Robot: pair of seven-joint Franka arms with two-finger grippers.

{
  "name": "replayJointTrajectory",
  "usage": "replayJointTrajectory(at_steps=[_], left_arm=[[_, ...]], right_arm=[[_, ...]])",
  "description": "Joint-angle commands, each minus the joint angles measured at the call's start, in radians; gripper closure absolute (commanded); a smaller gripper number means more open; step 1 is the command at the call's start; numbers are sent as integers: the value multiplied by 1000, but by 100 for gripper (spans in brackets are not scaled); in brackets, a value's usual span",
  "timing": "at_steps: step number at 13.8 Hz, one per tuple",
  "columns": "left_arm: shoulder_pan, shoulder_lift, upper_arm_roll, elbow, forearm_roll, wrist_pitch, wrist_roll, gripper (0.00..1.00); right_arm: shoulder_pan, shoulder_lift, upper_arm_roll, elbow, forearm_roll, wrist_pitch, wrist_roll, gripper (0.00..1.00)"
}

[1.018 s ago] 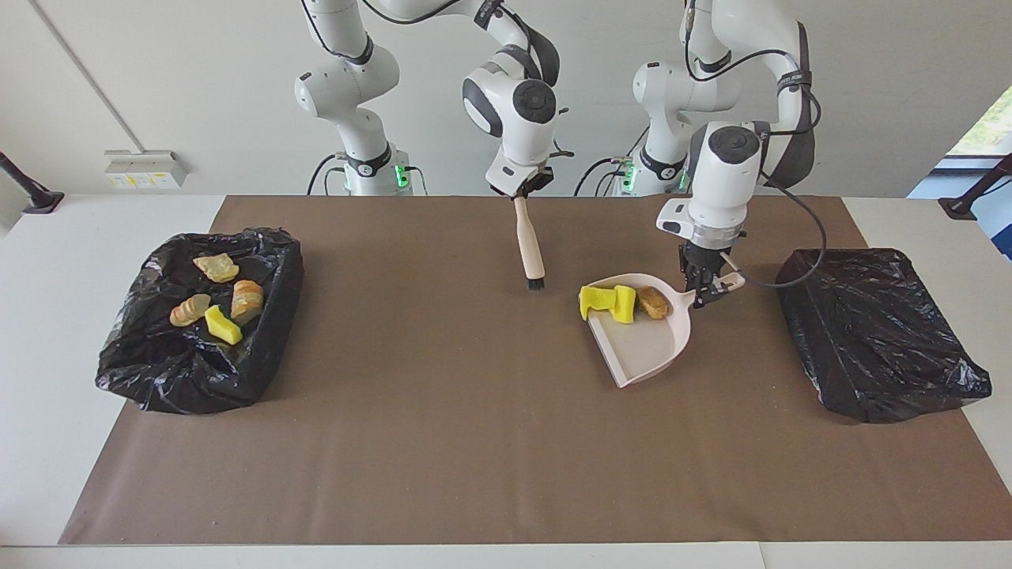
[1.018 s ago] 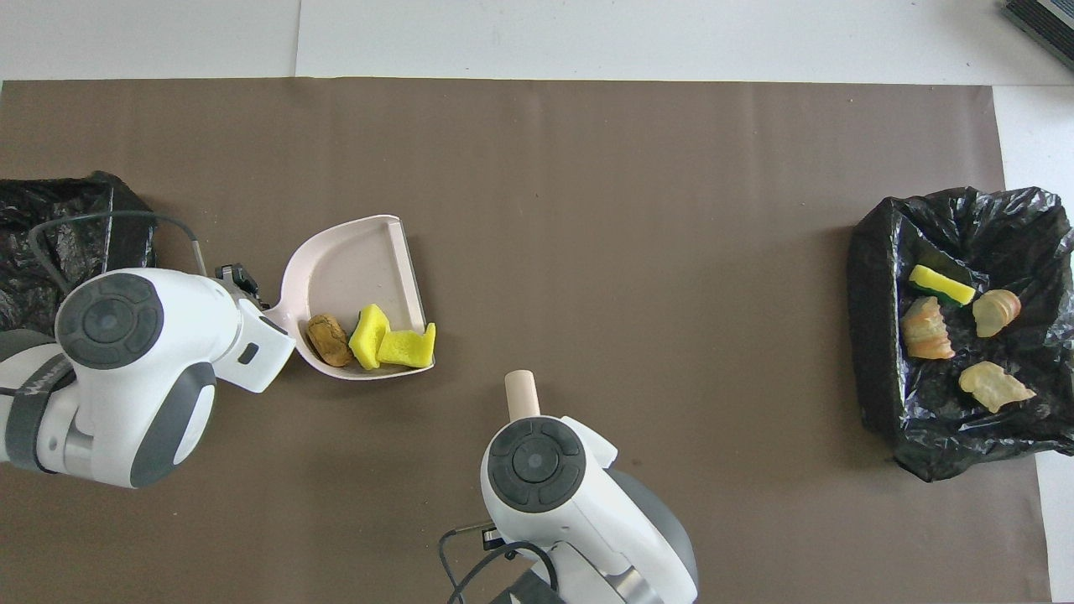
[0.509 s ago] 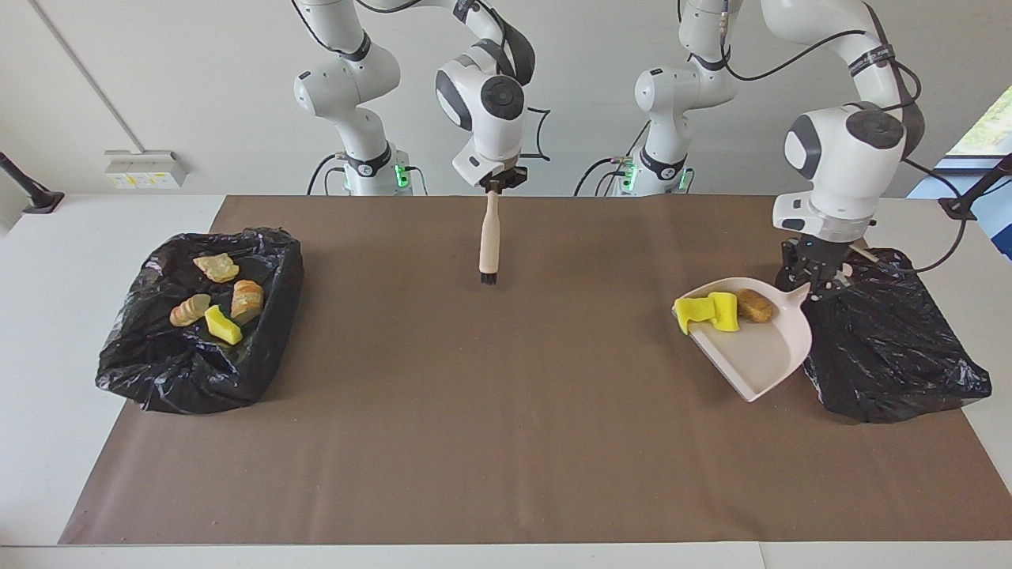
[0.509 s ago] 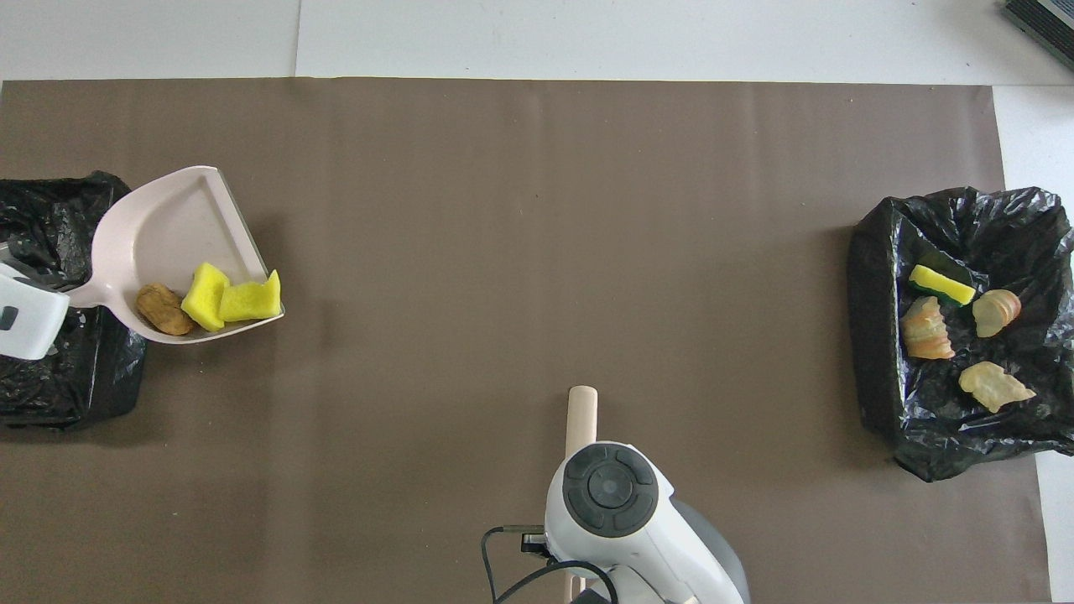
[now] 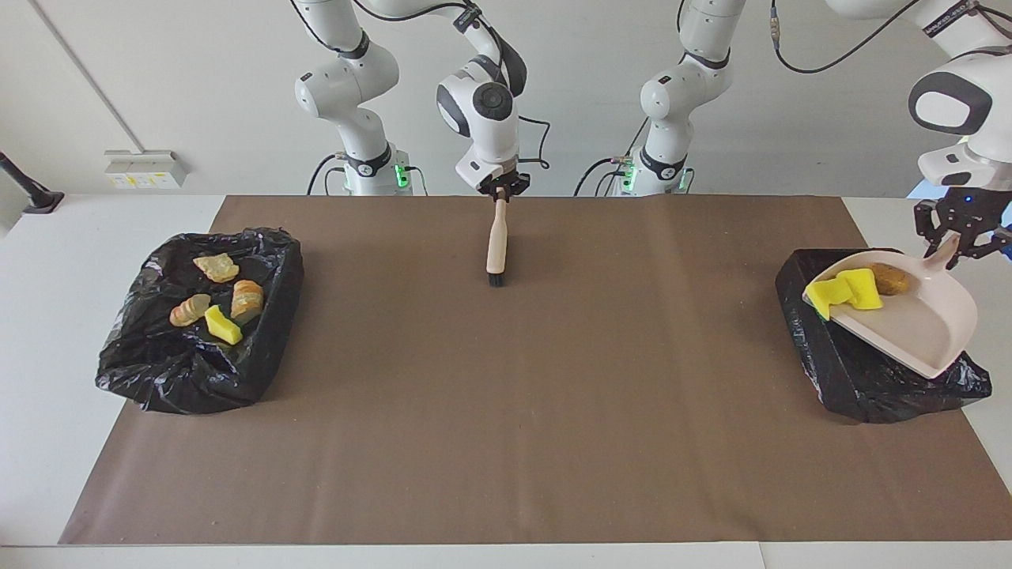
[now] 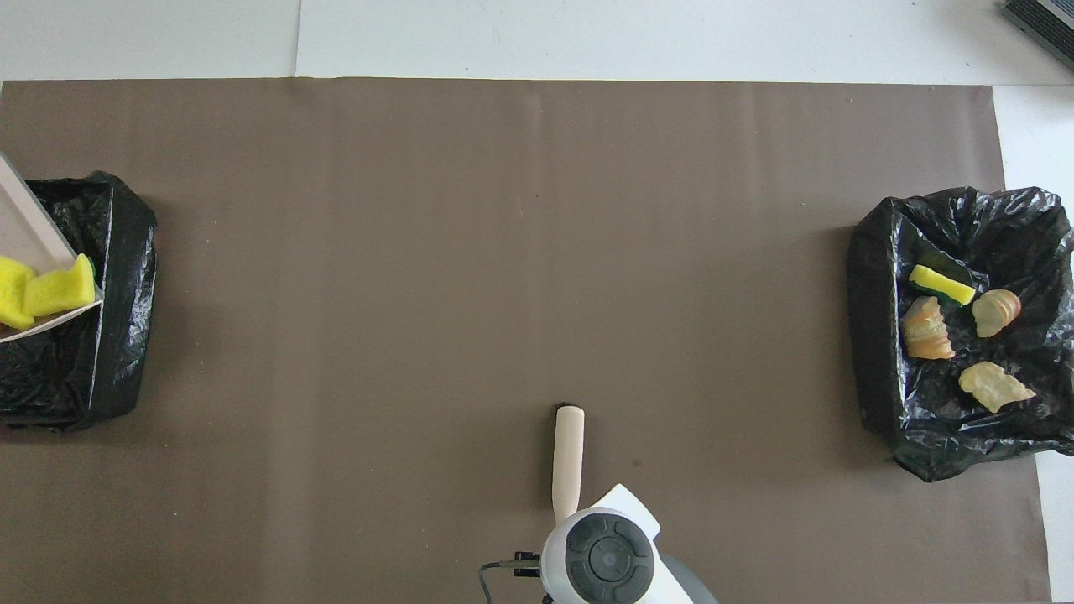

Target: Sweep and dump trash in bin

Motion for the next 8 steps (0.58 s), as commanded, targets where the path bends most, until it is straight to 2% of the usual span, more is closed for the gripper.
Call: replayJointTrajectory(at_steps=[1,2,4,6,8], left_arm=[[23,41,8,74,121,8,19,100],[23,57,11,94,178,19,15,100],[22,87,12,103,248,33,3,100],[26,112,13,99,355,86,-20,100],[4,114,13,94,473,73,-82,100]], right_arm=[[10,-31,4,-32,12,13,1,84],[13,-33,4,-29,9,12,0,47],[13,-31,4,-16,-7,8,1,0],[4,-27,2,34,-36,-33,-2,0],[-24,-19,-1,85,-77,-58,-14,0]])
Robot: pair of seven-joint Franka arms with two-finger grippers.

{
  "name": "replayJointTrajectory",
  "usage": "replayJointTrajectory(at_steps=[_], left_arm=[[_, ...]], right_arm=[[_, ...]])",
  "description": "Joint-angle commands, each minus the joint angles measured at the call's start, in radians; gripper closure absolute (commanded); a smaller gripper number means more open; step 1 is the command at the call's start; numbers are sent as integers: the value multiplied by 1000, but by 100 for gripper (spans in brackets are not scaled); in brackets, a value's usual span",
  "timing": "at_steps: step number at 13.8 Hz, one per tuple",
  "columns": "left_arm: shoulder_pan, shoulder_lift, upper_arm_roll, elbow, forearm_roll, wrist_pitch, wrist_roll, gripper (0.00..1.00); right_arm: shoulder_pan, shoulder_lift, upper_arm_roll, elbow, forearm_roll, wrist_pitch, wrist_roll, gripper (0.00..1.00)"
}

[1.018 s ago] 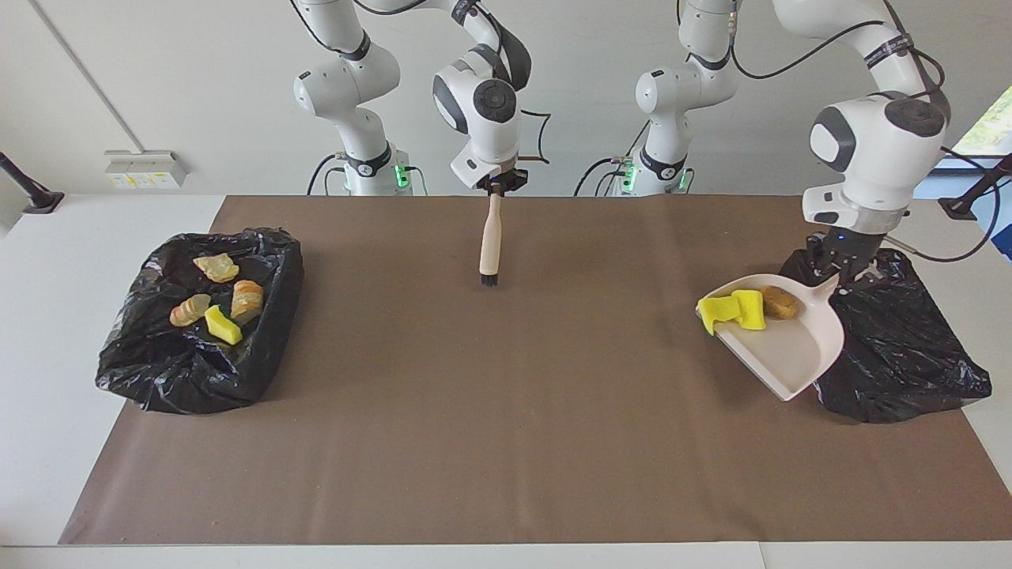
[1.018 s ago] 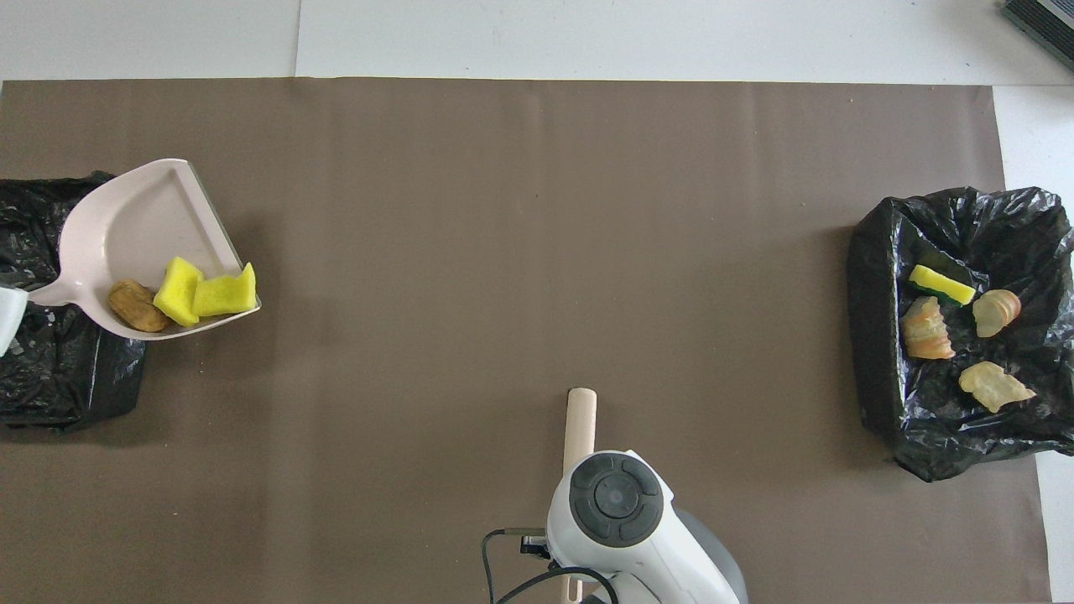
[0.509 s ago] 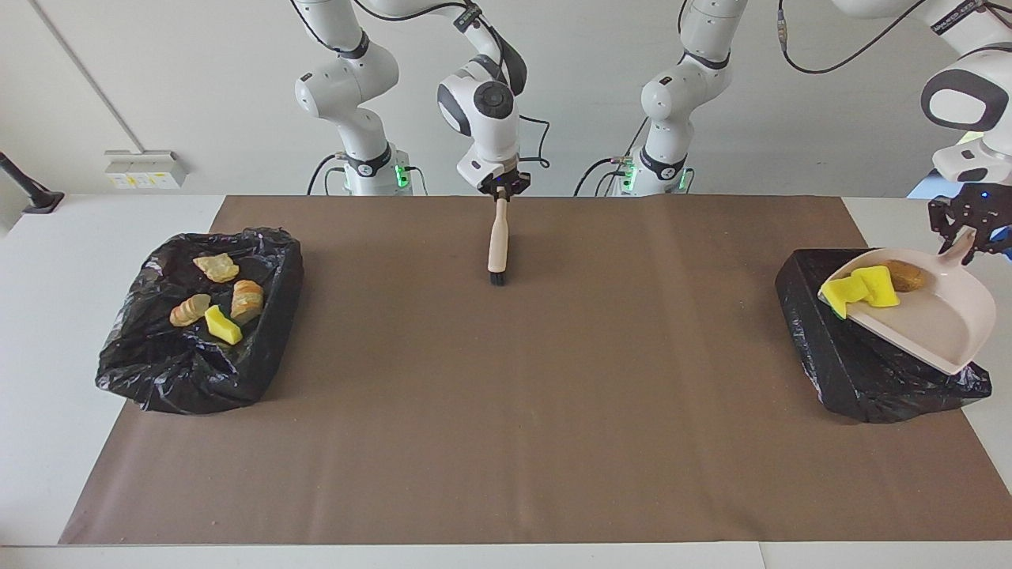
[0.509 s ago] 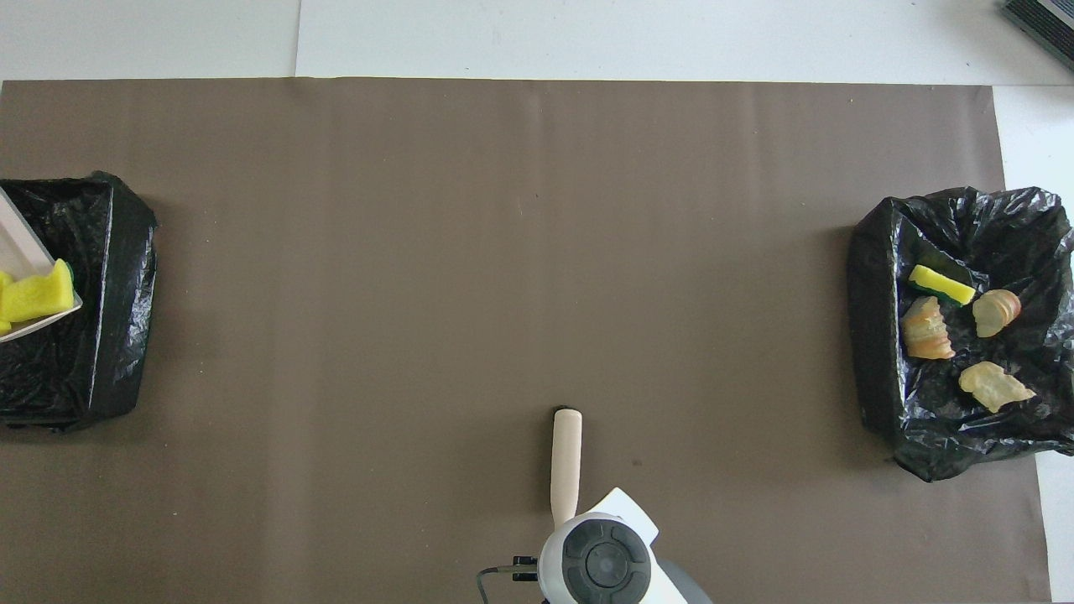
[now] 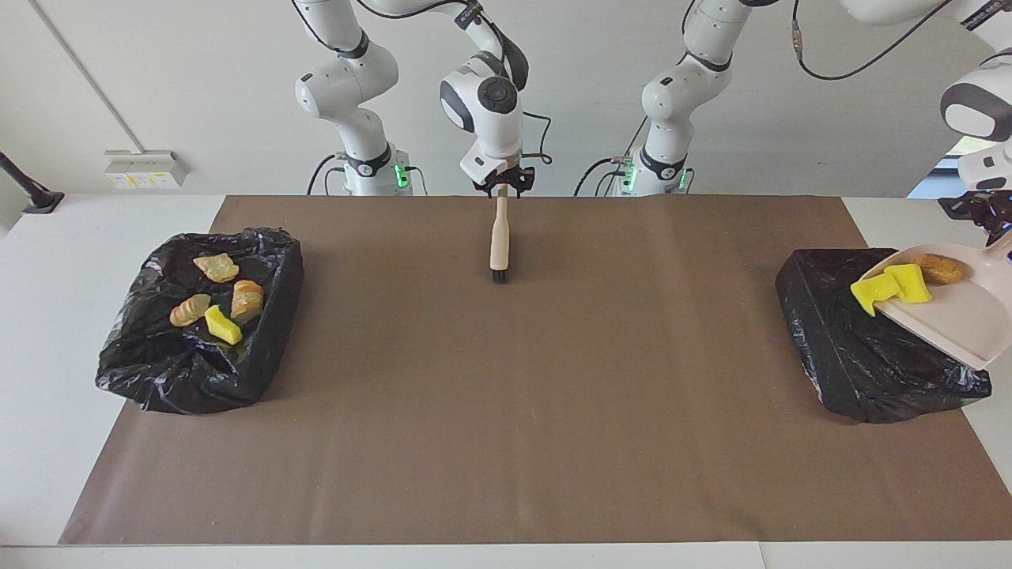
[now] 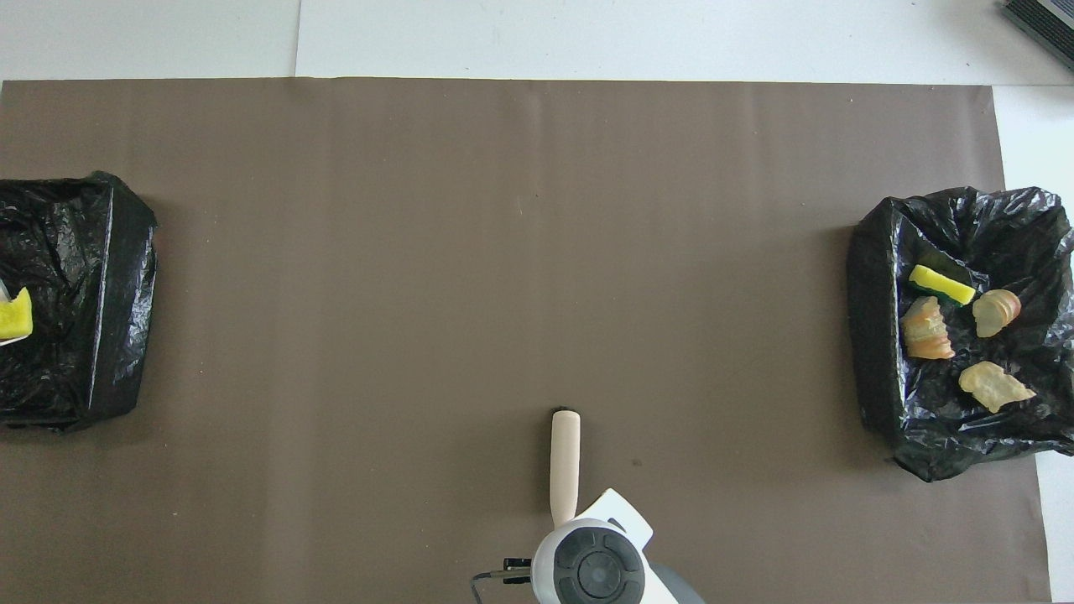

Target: Sweep and dump trash in bin

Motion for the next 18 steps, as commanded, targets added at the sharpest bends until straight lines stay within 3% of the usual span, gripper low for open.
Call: replayJointTrajectory(at_steps=[1,5,8,14,18], left_arm=[[-16,13,-3,17,146,4,-79,100],[-34,8,-3,28,303,4,-91,100],[-50,-2,-3,59,308,-37,-91,100],[-111,-4,-7,149,351,-143,-90,100],[-151,-22,-11,166,375,-214,-91,100]], right_arm=[[-54,-13,0,70,-53,-47,-22,0],[-172,-10,-2,218,-181,-163,-45,0],[-260,2,-2,315,-255,-205,-63,0],[-491,86,-2,584,-271,-380,-311,0],[-622,82,-5,621,-269,-378,-443,0]])
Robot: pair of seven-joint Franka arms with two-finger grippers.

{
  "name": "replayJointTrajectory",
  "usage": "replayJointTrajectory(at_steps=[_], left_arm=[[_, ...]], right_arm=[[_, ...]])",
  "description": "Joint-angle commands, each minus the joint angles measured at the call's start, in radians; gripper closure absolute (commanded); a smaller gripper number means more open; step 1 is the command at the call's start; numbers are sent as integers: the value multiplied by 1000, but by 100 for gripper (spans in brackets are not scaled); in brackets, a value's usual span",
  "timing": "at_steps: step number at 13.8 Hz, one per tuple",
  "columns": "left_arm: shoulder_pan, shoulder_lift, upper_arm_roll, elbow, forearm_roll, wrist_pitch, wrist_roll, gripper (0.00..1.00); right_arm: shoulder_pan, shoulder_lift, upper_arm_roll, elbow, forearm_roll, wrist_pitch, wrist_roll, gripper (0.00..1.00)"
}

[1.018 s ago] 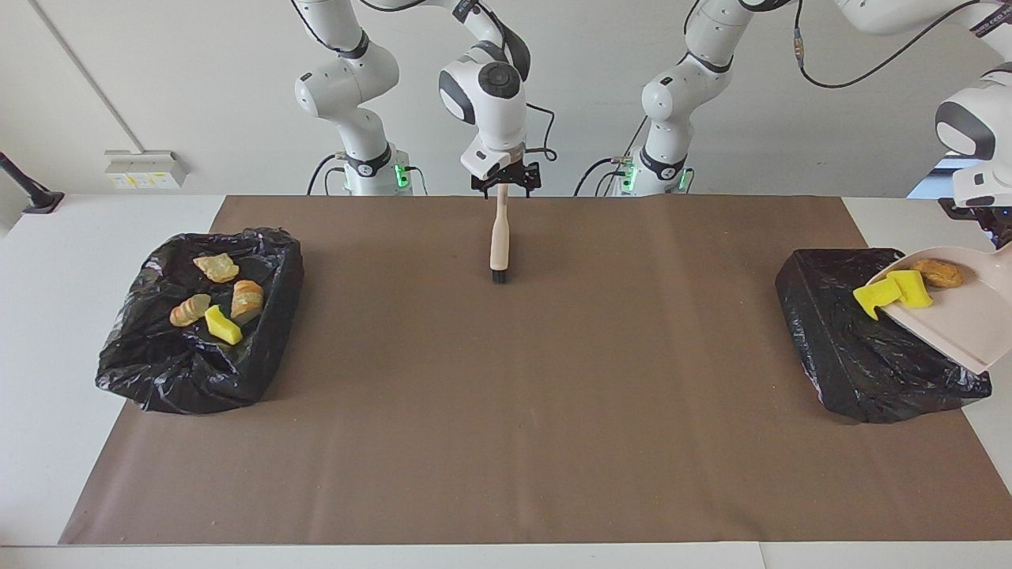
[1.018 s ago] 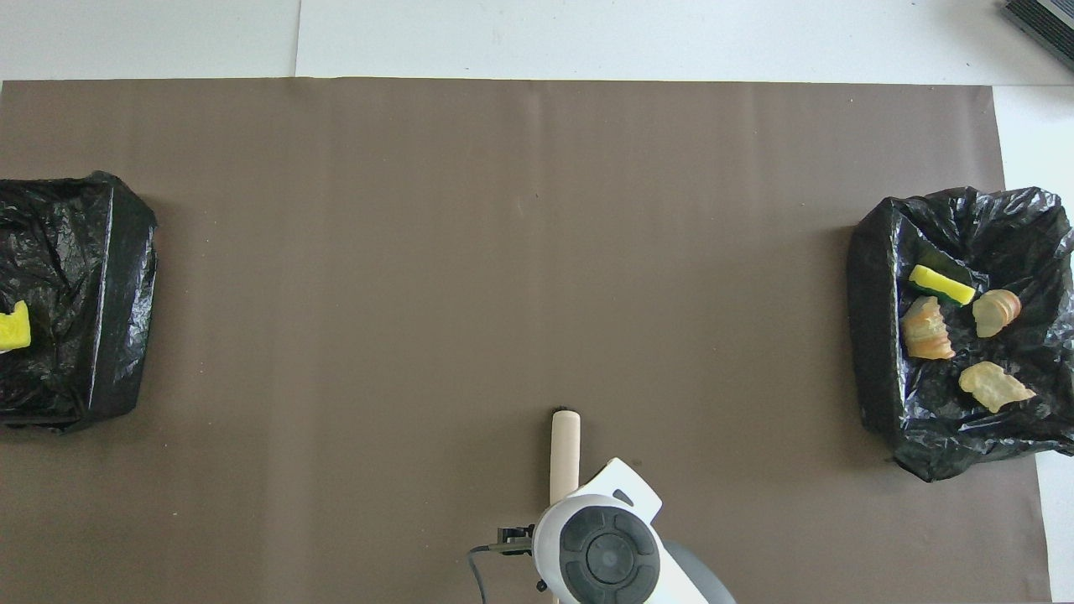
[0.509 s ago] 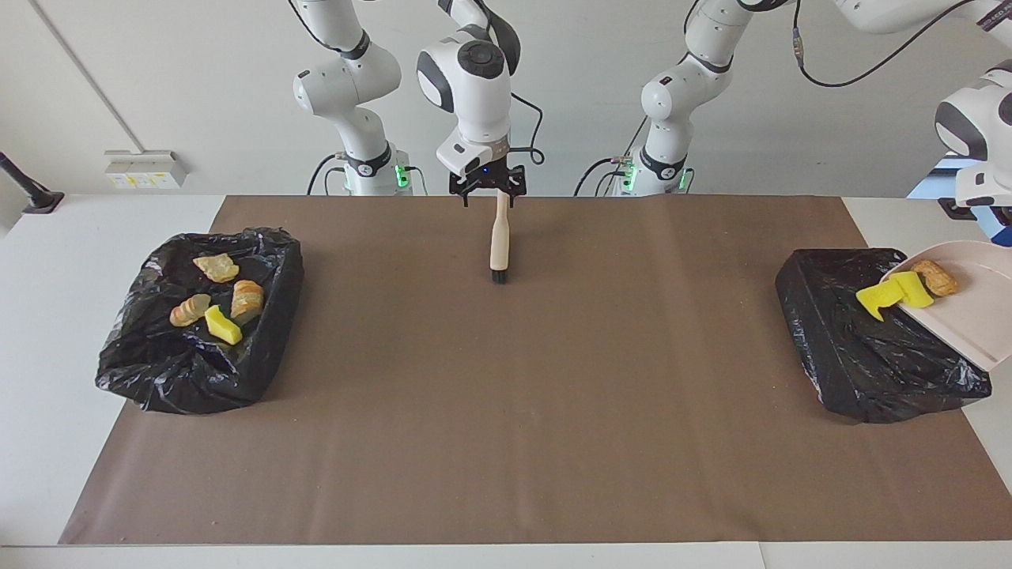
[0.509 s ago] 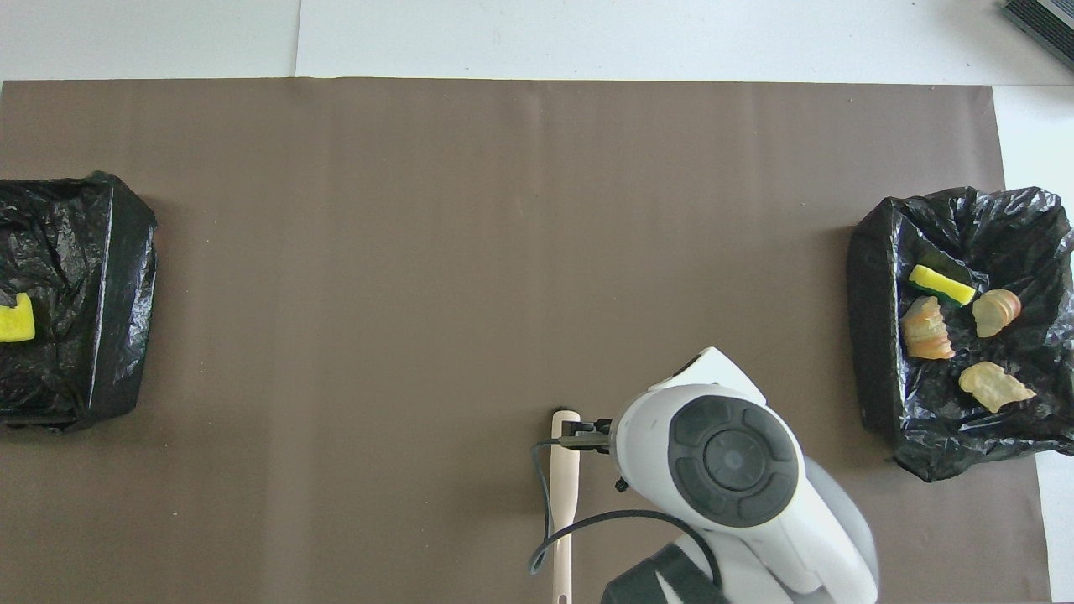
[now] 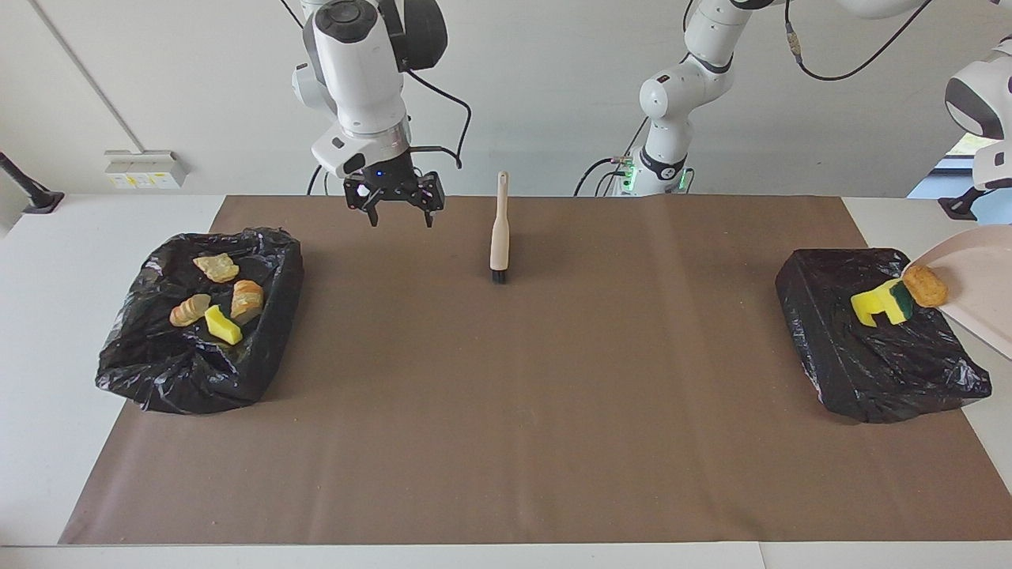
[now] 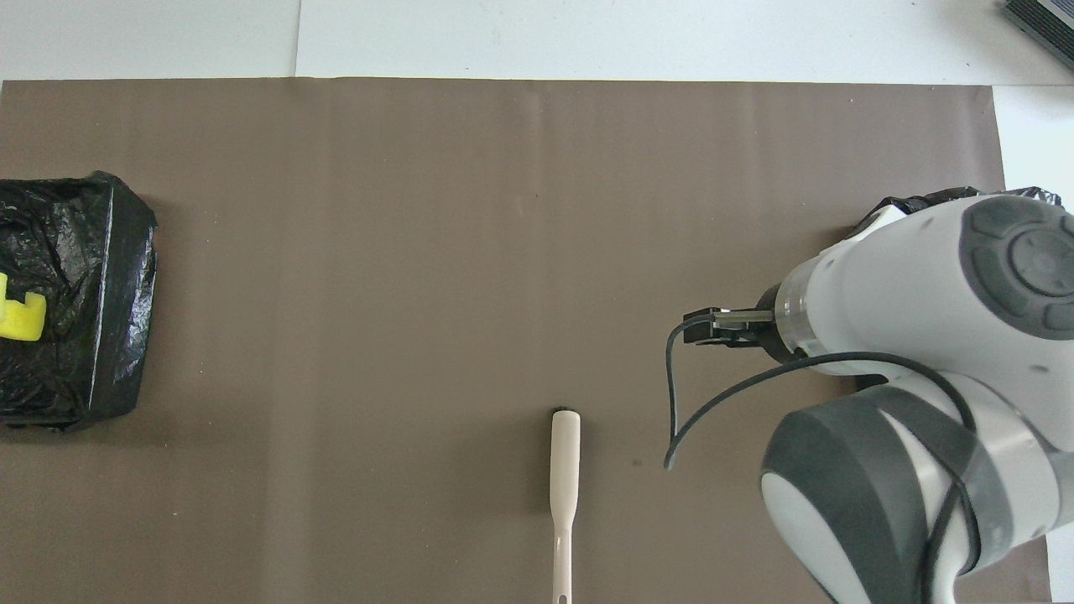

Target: Sweep and dump trash in bin

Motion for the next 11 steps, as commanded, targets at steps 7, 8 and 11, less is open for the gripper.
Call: replayJointTrajectory(at_steps=[7,8,11], left_arm=[[-46,-54,2,4,59,-63,-20,100],[-52,-64,2,-2,-22,-80,-20,100],[-94,-65,0,-8,-191,-161,-23,100]], right_arm=[[-123,-28,-128,210,-15,-235,-164,0],[-123,-41,-157,228,-15,-262,-182,0],[-121,-91,-246,227,-18,-305,-265,0]])
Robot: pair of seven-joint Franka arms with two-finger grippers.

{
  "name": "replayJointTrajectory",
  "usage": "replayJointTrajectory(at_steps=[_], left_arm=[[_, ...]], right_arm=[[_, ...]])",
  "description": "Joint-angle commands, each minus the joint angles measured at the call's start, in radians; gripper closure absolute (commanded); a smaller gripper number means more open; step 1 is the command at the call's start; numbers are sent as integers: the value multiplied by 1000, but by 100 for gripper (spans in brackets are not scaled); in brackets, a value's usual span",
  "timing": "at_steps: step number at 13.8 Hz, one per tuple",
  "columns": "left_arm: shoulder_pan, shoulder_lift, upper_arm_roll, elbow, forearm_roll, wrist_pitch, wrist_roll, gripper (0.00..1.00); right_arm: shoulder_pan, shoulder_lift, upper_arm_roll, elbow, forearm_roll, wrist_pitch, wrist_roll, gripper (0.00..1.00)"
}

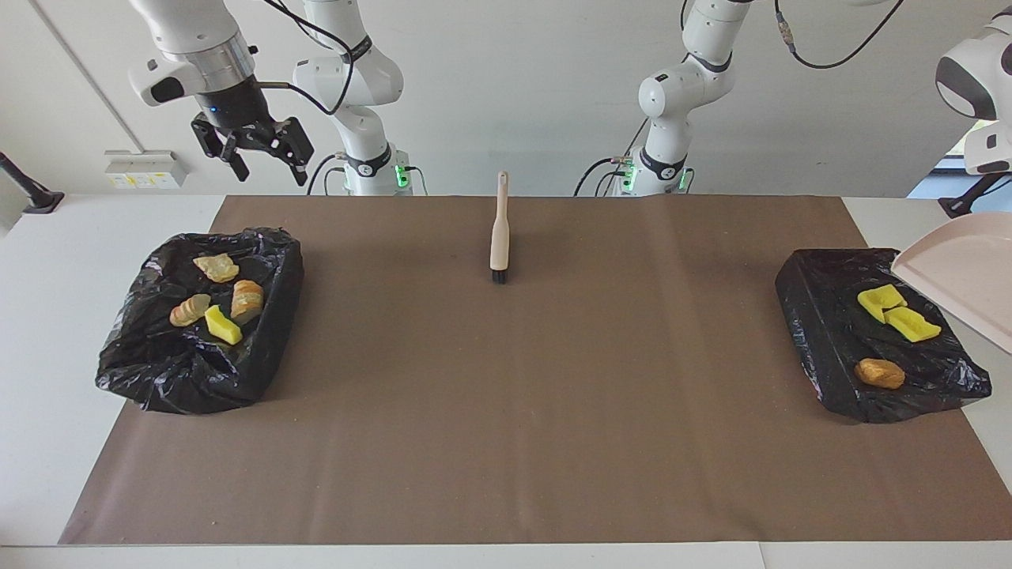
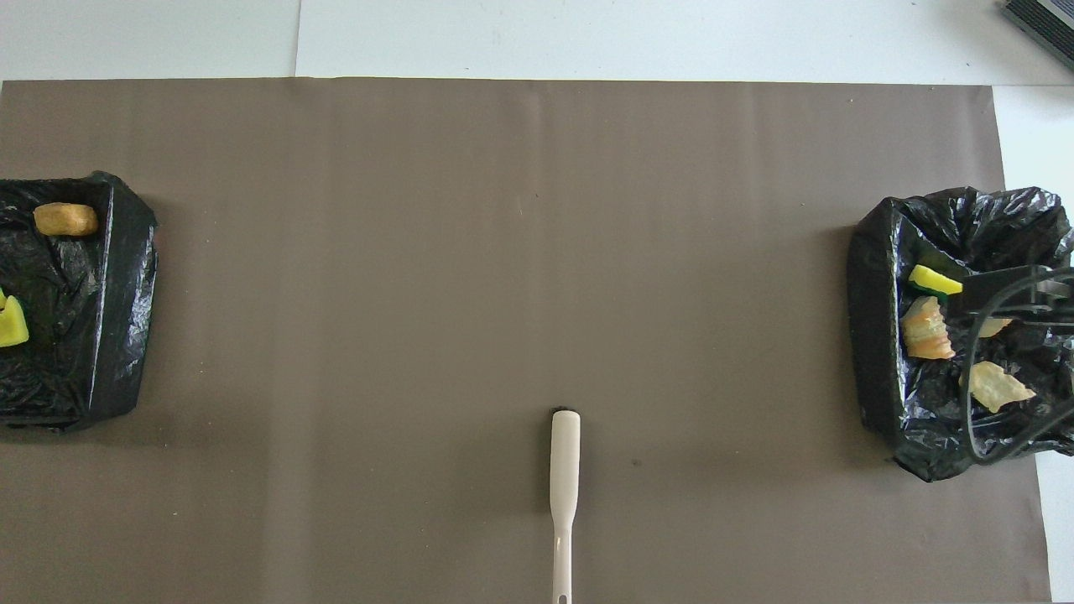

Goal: Sweep and dump trash in bin
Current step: 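Bring the empty dustpan back toward the table center with the left gripper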

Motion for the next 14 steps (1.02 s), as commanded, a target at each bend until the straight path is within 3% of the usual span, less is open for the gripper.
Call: replayJointTrajectory(at_steps=[1,3,6,14], left_arm=[[-35,-27,6,-34,-175,-71,-26,100],[-64,-67,6,-100,-317,-106,-116,100],[-184,-113,6,-189,-377,-126,-380,100],[-552,-32,6,-220,-563,-67,-1090,100]], right_arm=[[-5,-30,-58,5,-19,-43,-104,0],[-6,-45,-78,-1,-74,-55,-167,0],[0,-68,-75,-17,-96,-86,-187,0],[3,-77,-69,-32,-93,-104,-181,0]])
